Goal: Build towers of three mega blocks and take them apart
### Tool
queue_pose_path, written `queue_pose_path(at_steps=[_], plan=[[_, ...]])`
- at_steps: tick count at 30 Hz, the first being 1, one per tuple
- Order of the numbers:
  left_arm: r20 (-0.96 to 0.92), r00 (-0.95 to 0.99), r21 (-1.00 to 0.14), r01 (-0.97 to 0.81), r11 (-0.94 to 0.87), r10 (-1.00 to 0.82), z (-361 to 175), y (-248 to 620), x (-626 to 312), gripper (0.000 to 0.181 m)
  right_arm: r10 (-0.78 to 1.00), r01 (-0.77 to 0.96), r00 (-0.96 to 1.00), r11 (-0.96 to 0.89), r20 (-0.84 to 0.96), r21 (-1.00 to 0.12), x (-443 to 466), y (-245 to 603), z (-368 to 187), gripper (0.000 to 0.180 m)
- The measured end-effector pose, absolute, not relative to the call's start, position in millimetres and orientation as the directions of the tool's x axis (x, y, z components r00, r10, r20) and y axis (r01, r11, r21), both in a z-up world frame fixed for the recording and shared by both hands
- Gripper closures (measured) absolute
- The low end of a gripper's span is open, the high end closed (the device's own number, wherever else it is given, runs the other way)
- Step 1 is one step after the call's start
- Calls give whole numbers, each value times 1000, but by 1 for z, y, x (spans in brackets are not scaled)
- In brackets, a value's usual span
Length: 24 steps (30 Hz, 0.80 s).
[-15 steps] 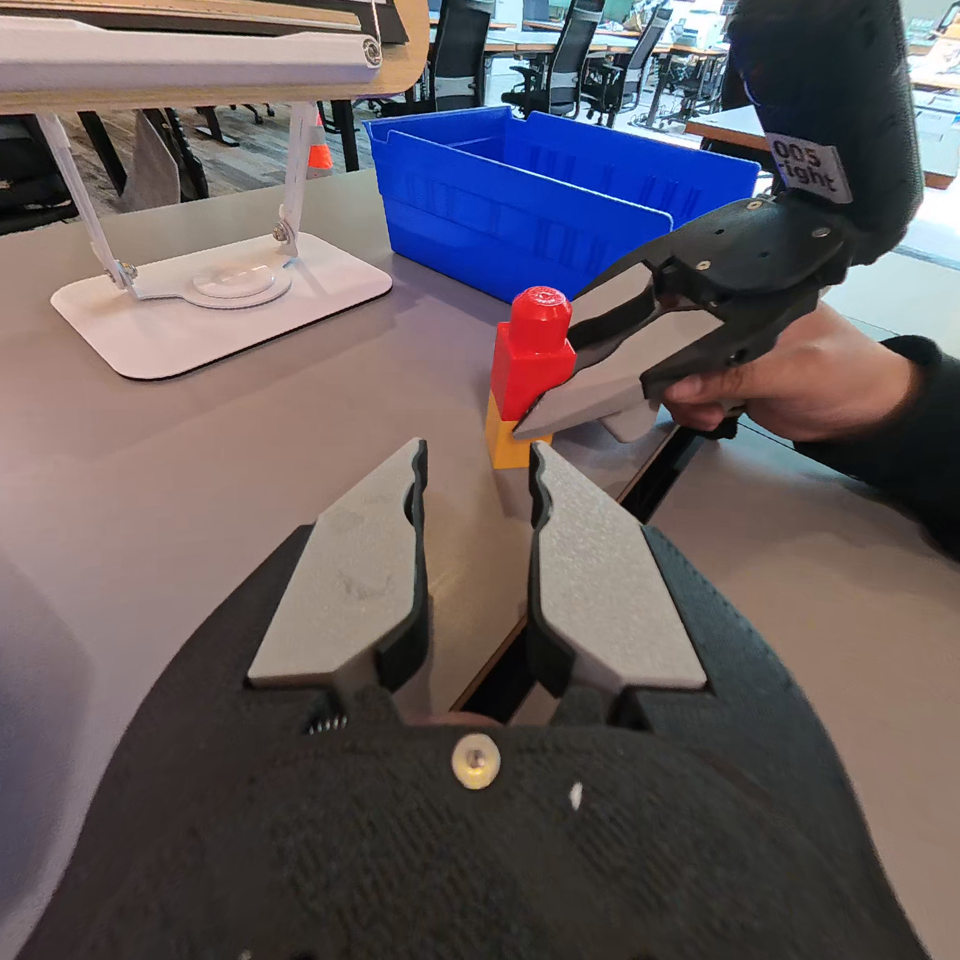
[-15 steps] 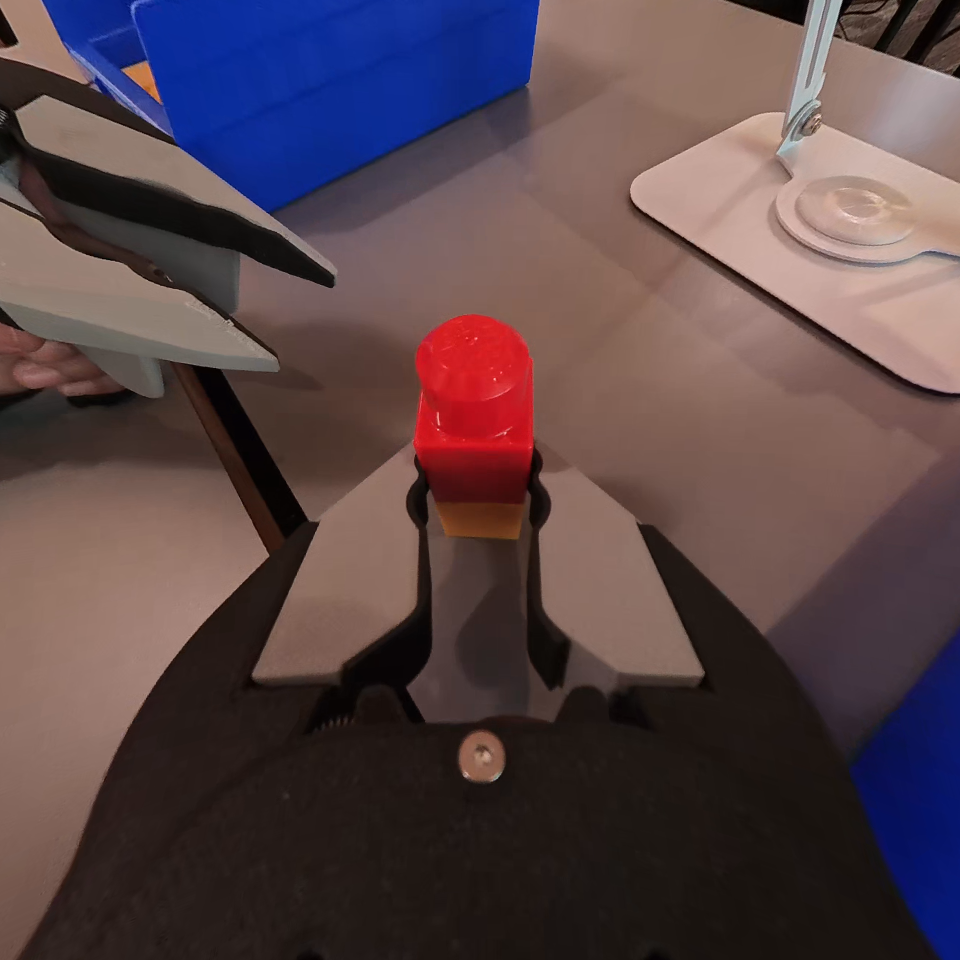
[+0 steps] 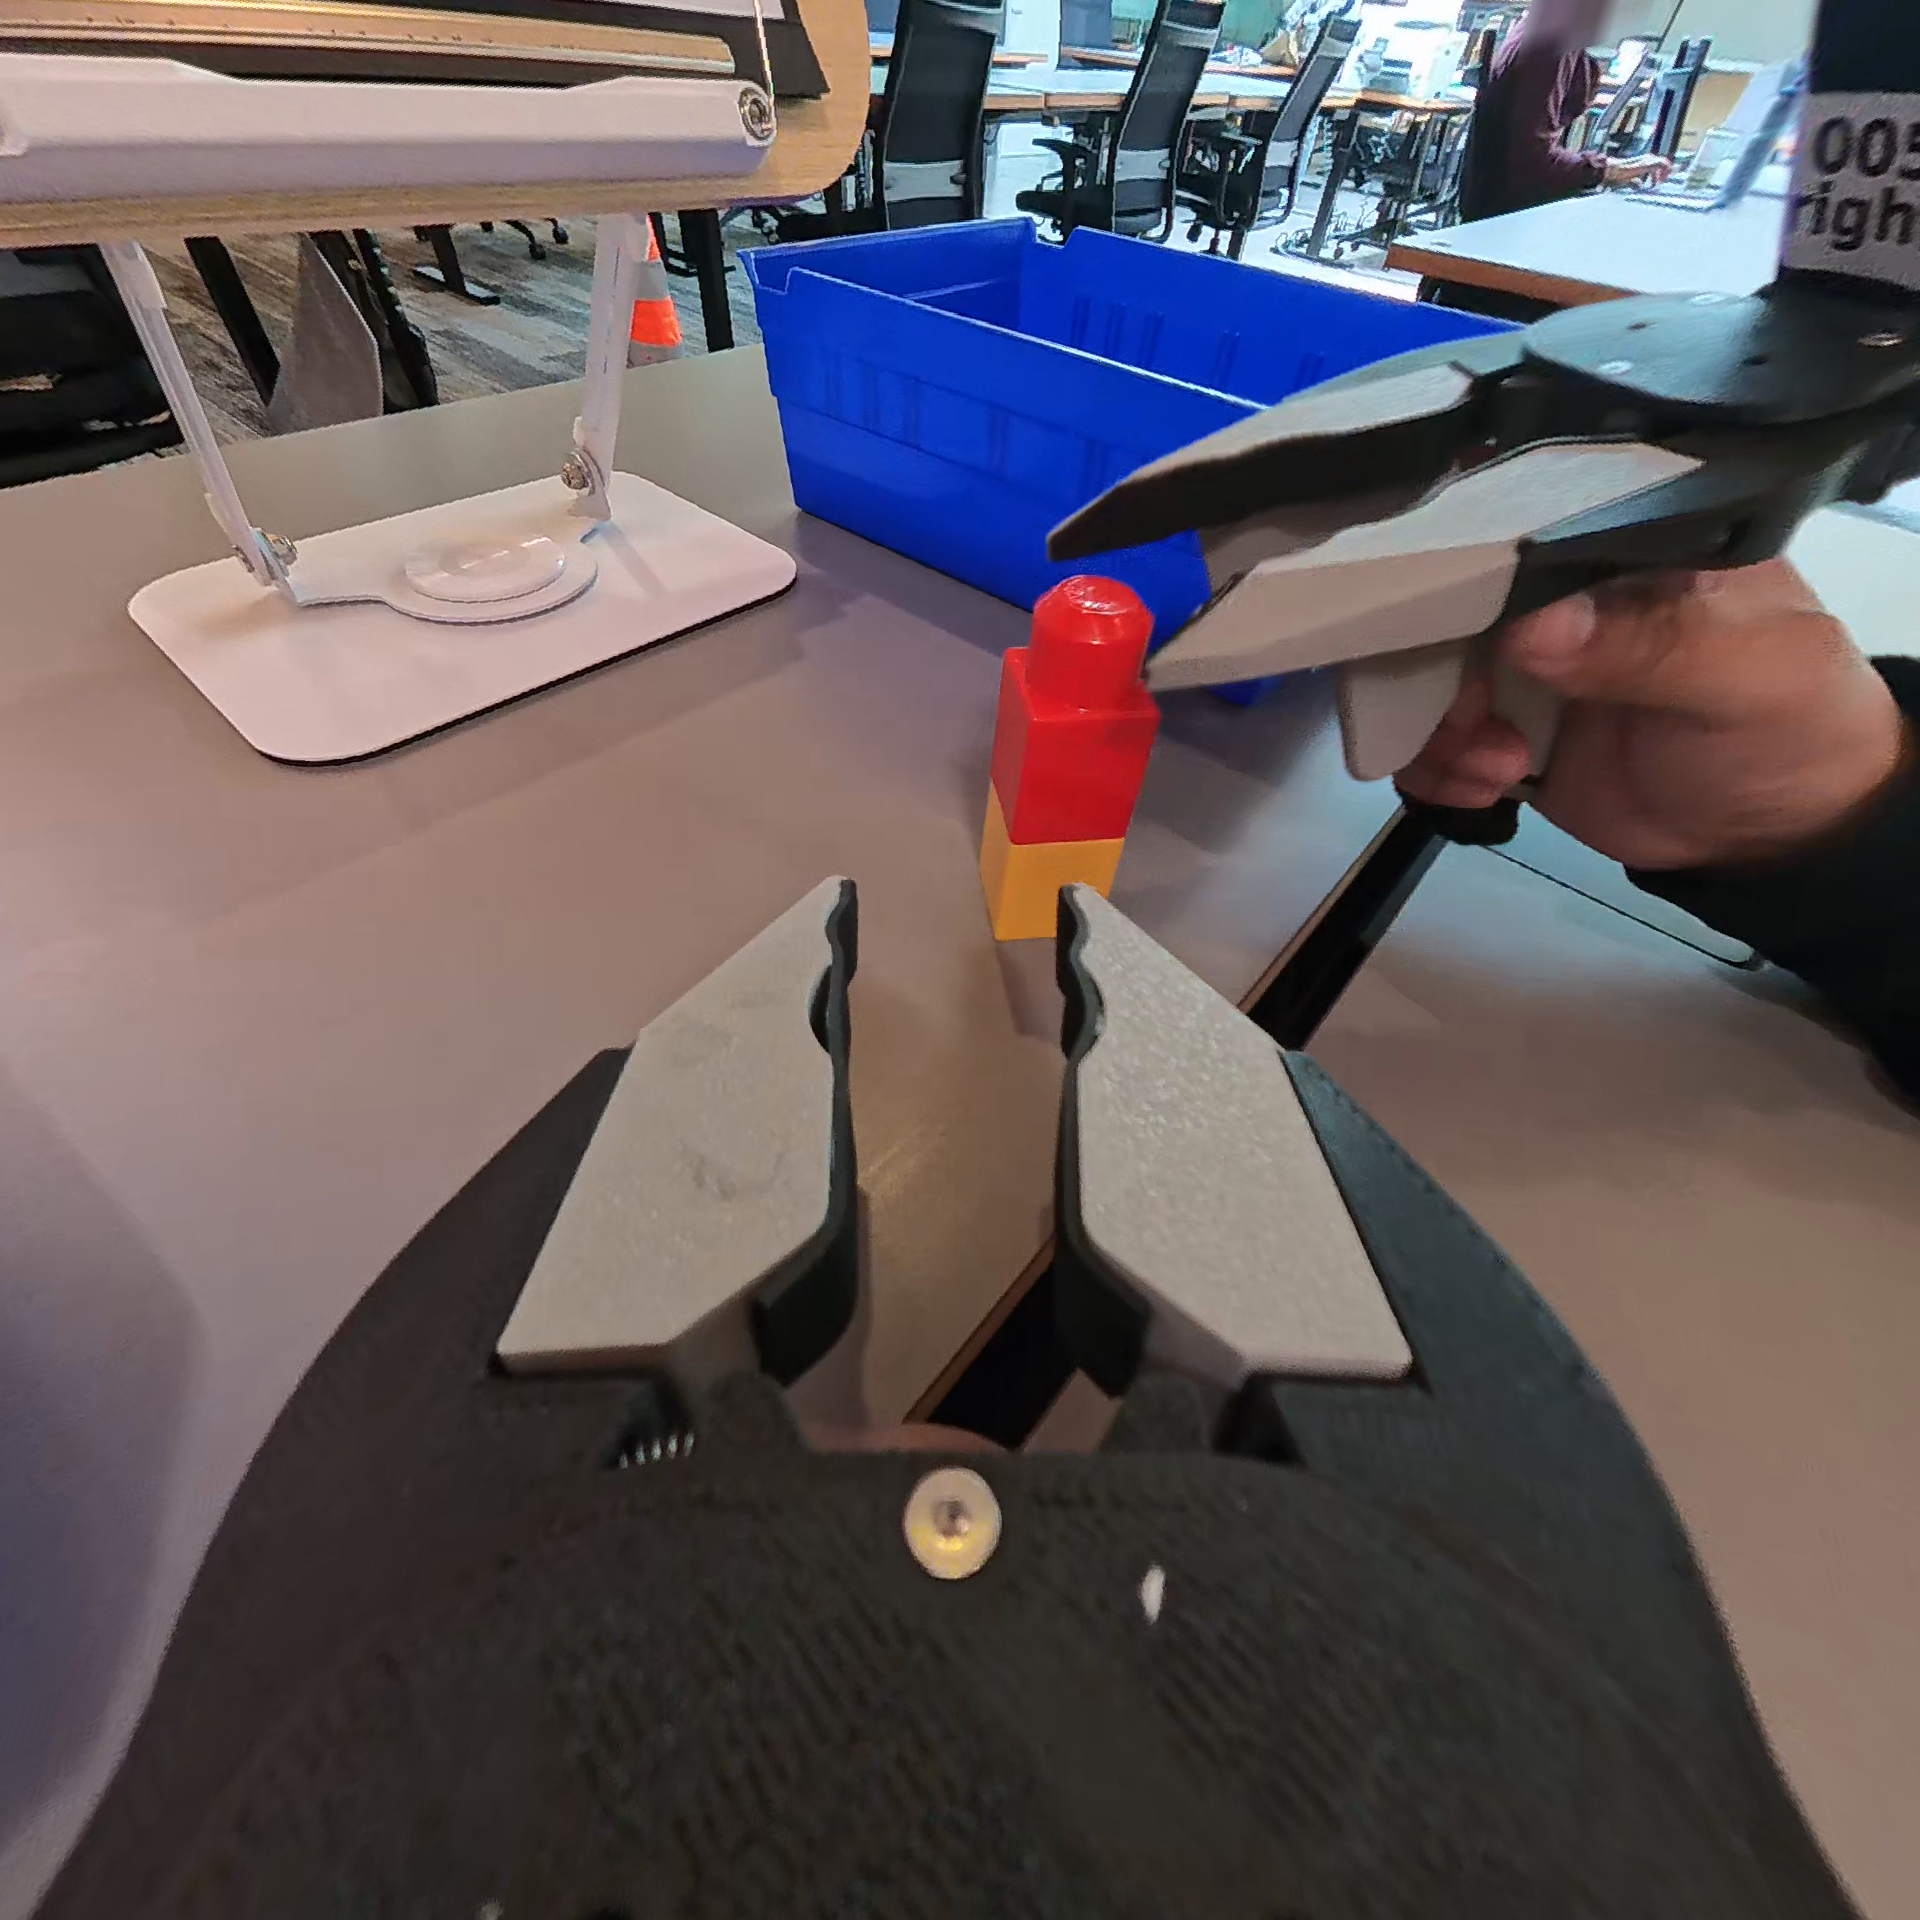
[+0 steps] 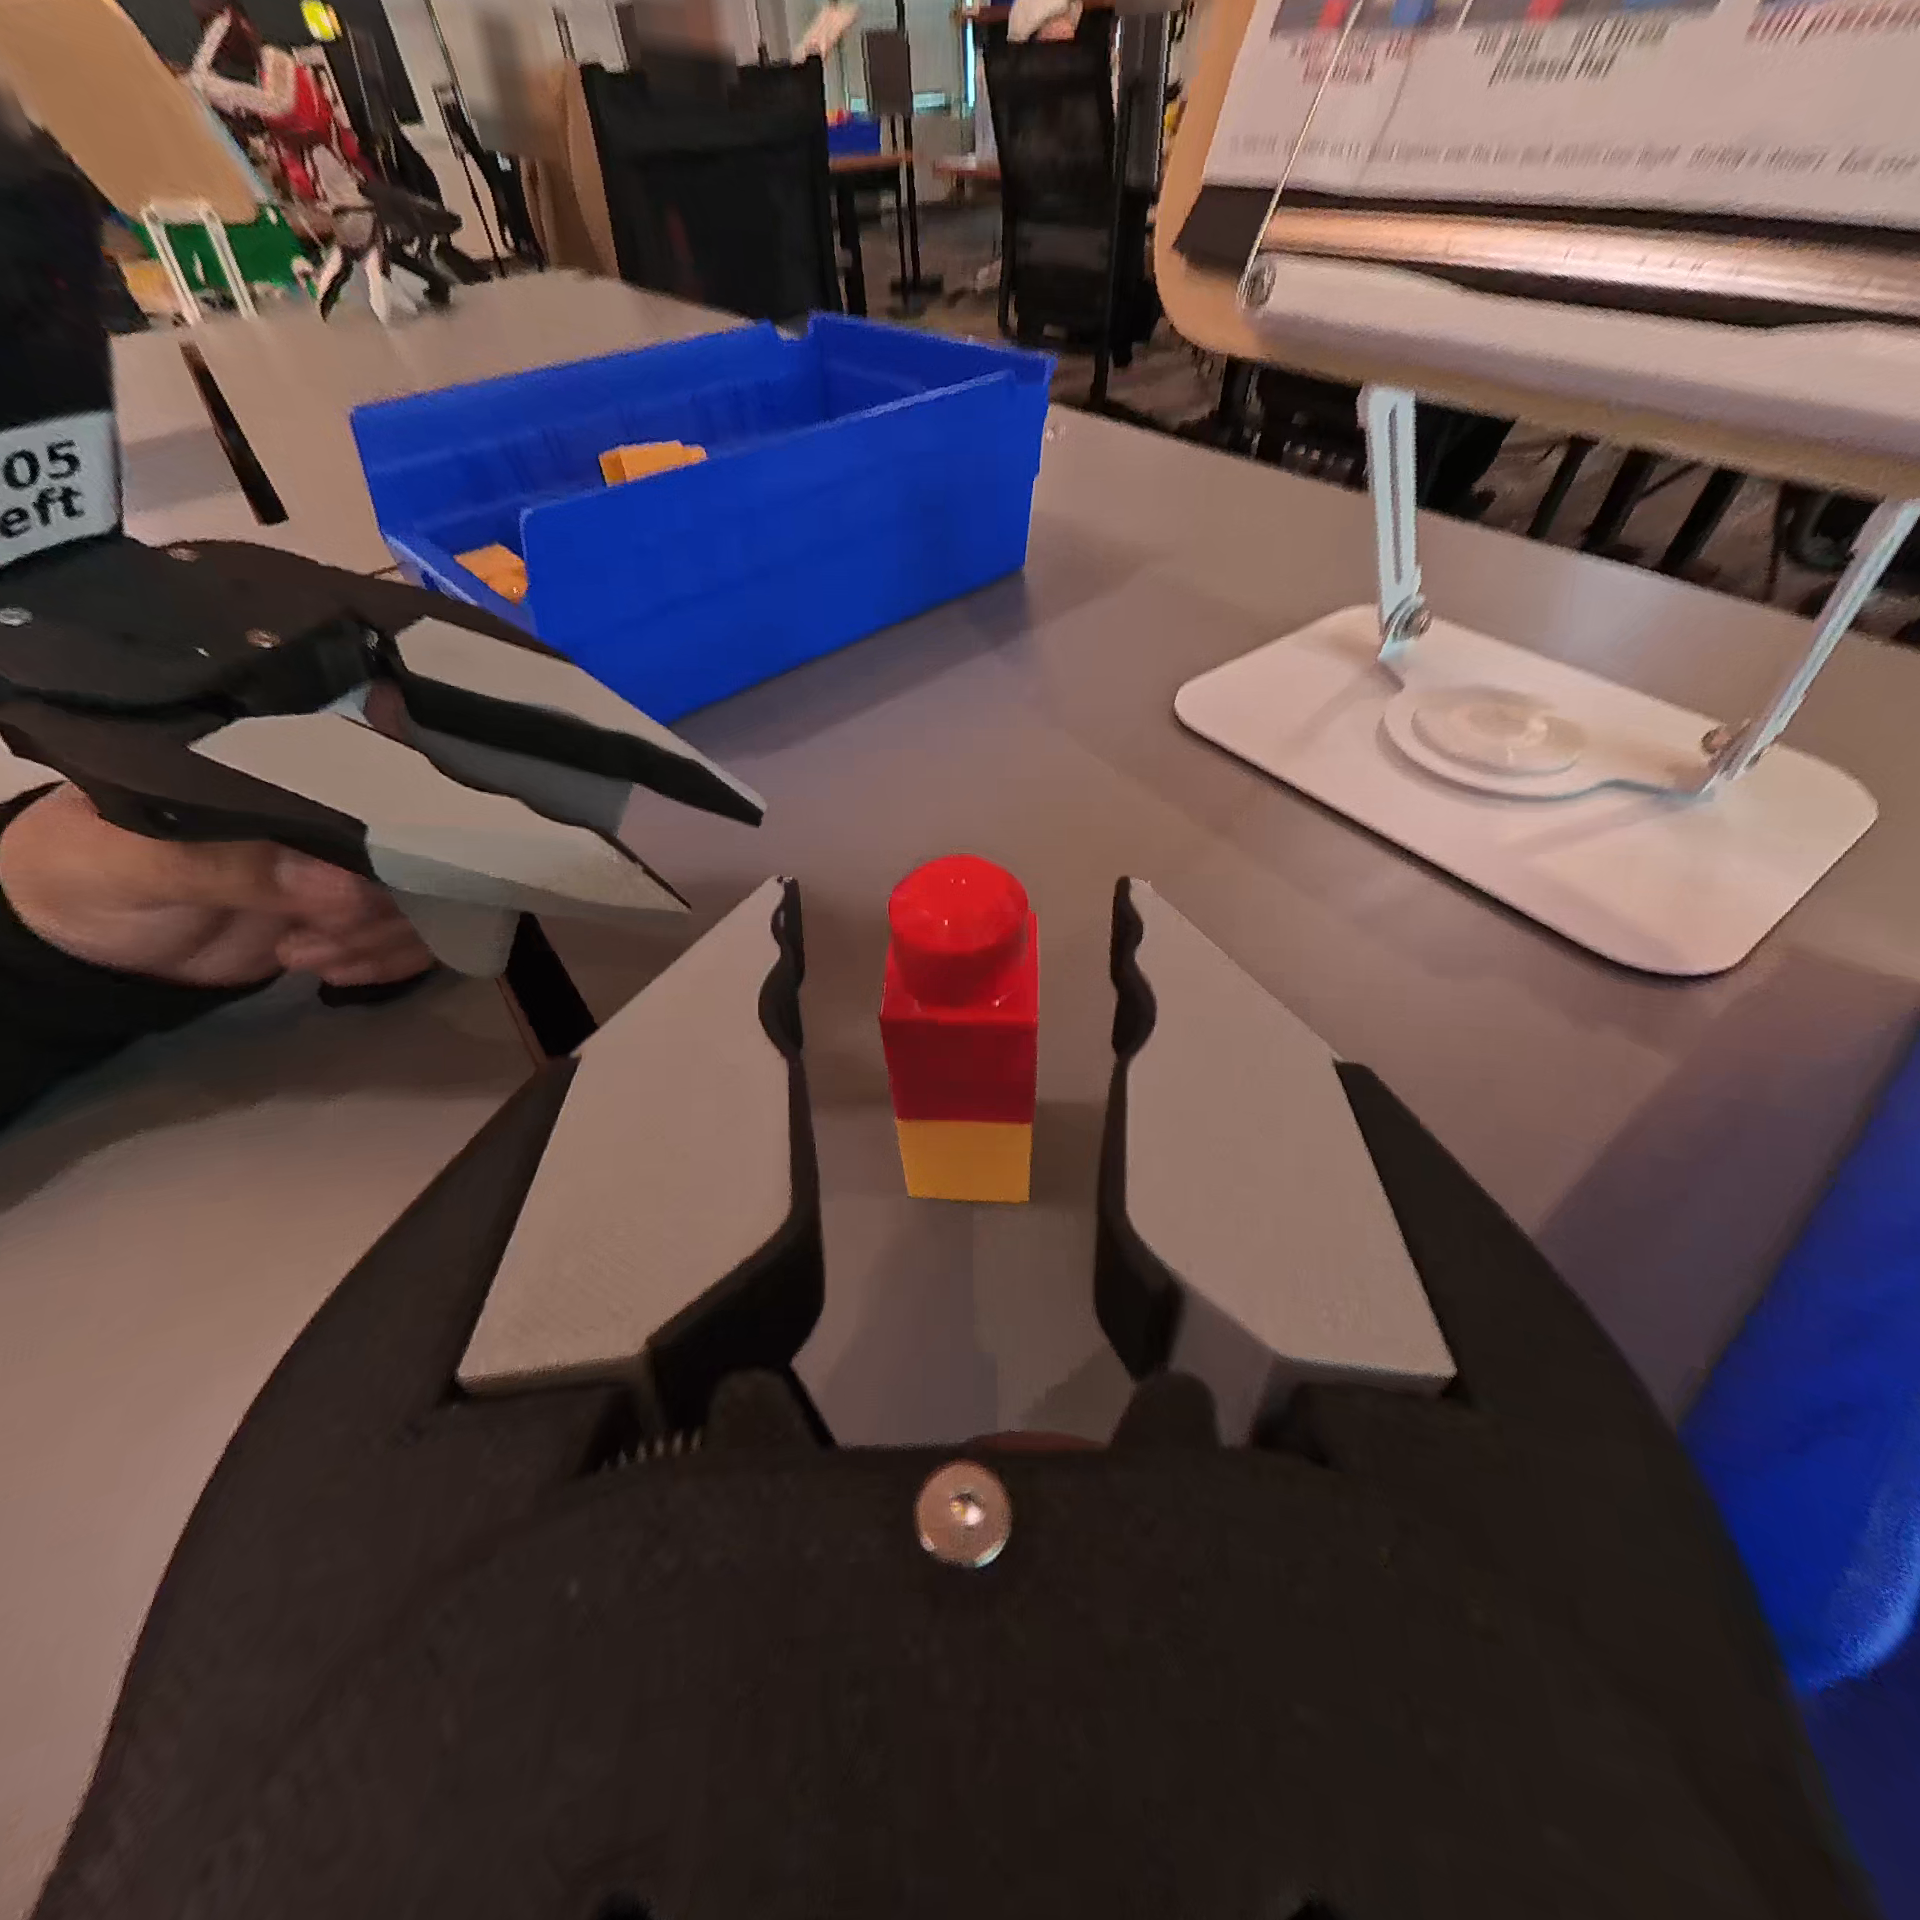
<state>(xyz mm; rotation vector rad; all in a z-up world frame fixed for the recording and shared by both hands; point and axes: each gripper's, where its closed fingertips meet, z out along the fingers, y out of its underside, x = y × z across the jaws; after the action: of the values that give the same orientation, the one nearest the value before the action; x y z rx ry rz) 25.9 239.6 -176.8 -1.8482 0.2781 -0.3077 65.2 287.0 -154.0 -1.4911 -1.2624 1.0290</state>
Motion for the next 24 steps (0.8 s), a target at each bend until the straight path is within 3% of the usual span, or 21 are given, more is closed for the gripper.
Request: queue_pose_path(at_steps=[8, 24], plan=[[29, 949, -962, -59, -265, -314, -174, 241, 22, 146, 967, 154, 238, 59, 95, -986, 74, 295, -130, 128], [13, 954, -966, -66, -251, -299, -173, 241, 21, 147, 945, 121, 309, 73, 108, -990, 82, 305, -122, 138]])
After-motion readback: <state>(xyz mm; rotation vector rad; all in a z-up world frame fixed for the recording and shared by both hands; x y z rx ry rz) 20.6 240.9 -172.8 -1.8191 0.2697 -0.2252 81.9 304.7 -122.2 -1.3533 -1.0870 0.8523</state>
